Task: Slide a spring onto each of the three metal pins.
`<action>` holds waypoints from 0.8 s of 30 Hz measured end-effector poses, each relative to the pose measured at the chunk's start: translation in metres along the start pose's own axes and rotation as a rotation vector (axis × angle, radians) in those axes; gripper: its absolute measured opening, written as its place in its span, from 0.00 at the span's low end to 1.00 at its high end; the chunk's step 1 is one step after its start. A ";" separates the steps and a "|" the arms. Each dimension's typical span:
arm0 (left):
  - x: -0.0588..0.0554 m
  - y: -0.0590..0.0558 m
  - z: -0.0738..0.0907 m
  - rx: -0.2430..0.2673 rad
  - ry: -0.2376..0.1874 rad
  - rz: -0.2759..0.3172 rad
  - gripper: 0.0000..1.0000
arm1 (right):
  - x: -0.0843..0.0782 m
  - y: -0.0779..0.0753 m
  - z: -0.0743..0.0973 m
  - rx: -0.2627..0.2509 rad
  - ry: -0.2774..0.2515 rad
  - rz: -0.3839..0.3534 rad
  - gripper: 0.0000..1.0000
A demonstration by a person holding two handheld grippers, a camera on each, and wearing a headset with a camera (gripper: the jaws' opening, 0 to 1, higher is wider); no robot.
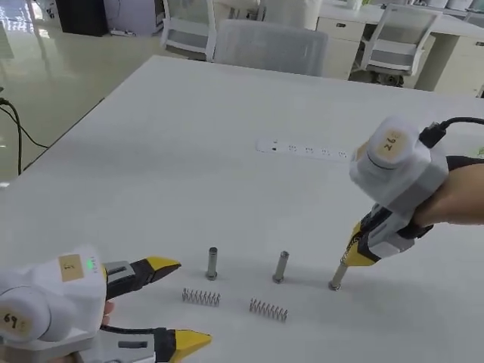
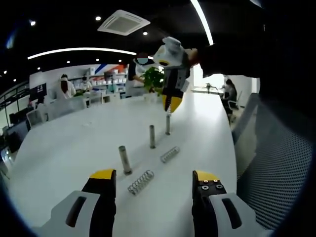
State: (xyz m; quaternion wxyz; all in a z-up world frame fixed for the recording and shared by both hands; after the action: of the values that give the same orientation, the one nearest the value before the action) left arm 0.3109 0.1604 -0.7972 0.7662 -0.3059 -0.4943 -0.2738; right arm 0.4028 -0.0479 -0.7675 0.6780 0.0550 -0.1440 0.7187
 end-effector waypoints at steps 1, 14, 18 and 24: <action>0.000 0.000 0.000 -0.001 -0.001 0.000 0.56 | 0.000 0.000 -0.001 0.002 0.001 -0.001 0.09; 0.001 -0.001 -0.001 -0.003 0.000 -0.002 0.56 | -0.008 -0.006 -0.009 0.013 0.027 -0.001 0.09; 0.000 0.000 -0.002 -0.001 0.001 -0.002 0.55 | -0.010 -0.005 -0.014 0.018 0.030 -0.007 0.09; 0.000 -0.001 -0.002 -0.003 0.002 -0.002 0.55 | -0.011 -0.002 -0.024 0.027 0.035 -0.012 0.09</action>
State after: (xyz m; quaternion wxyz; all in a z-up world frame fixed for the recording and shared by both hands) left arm 0.3116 0.1584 -0.7977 0.7659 -0.3061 -0.4937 -0.2755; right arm 0.4086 -0.0514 -0.7926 0.6841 0.0525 -0.1219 0.7172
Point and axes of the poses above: the centre of the closed fingertips' face, and the gripper's own axes: z roughly backward along the fingers, y roughly to its left, x roughly out of its top, the point moved 3 cm from there along z, roughly backward along the fingers, and after that the axes turned 15 degrees about z, right-handed, at the moved point
